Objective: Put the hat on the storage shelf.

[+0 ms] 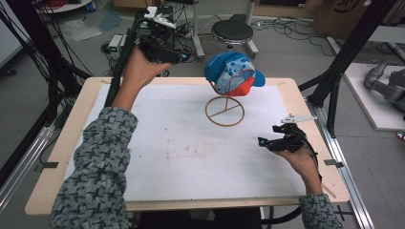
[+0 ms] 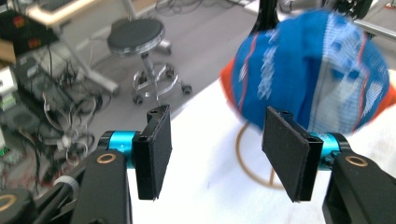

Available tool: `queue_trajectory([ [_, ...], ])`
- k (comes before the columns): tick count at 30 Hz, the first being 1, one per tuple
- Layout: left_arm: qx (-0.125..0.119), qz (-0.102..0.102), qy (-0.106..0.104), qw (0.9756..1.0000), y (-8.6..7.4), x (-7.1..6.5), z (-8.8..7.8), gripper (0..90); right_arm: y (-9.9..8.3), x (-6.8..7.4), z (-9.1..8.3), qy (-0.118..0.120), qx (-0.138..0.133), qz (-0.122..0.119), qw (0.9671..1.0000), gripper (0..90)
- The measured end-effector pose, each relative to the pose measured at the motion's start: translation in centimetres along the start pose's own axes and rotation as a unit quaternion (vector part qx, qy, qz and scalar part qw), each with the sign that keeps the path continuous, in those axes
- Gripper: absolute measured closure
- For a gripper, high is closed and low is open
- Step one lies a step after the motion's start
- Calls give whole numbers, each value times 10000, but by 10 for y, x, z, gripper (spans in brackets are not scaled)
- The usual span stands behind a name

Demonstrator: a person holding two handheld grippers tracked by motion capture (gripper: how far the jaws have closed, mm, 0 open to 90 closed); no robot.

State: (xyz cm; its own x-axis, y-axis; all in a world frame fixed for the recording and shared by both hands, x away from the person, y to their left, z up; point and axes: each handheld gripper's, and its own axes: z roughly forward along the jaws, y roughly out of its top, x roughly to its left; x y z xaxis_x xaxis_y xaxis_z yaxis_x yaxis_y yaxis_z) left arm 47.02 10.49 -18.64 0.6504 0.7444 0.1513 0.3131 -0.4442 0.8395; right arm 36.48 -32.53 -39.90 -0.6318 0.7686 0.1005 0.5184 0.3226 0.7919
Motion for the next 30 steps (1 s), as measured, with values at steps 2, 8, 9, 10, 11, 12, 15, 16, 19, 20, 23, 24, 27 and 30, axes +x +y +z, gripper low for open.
queue_trajectory([
  [2, -40, -24, 129, 9999, -14, 8, -10, 423, 1, 0, 2, -1, 2, 32, 10000, 108],
  [8, -38, -436, 234, 9988, -63, 32, -38, 399, 6, -2, 6, 26, -41, -2, 10000, 108],
  [9, -15, -532, 286, 9982, -82, 36, -44, 390, 7, -2, 6, 26, -63, -22, 10000, 108],
  [10, 5, -570, 322, 9979, -89, 38, -46, 372, 8, -2, 6, 22, -79, -17, 10000, 108],
  [11, 5, -570, 322, 9979, -89, 38, -46, 364, 8, -2, 6, 22, -79, -17, 10000, 108],
  [12, 27, -627, 364, 9974, -100, 40, -50, 364, 8, -2, 7, 36, -81, -15, 10000, 108],
  [15, 9, -754, 440, 9962, -123, 44, -58, 360, 10, -3, 8, 26, -74, -18, 10000, 108],
  [16, -110, -860, 497, 9950, -140, 44, -64, 357, 11, -4, 9, 15, -85, -22, 10000, 108],
  [19, -189, -915, 505, 9943, -154, 42, -69, 337, 13, -4, 10, 23, -104, -14, 9999, 108],
  [20, -249, -945, 502, 9939, -164, 39, -71, 337, 13, -4, 10, 23, -104, -14, 9999, 108],
  [23, -314, -1041, 490, 9929, -185, 32, -73, 314, 14, -5, 11, 35, -114, -12, 9999, 108],
  [24, -370, -1064, 523, 9923, -193, 29, -75, 314, 14, -6, 11, 29, -115, -24, 9999, 107],
  [27, -488, -1120, 535, 9911, -212, 22, -77, 301, 14, -6, 11, 30, -109, 4, 9999, 107],
  [30, -578, -1200, 513, 9898, -227, 15, -77, 257, 14, -8, 10, 48, -180, -43, 9998, 107],
])
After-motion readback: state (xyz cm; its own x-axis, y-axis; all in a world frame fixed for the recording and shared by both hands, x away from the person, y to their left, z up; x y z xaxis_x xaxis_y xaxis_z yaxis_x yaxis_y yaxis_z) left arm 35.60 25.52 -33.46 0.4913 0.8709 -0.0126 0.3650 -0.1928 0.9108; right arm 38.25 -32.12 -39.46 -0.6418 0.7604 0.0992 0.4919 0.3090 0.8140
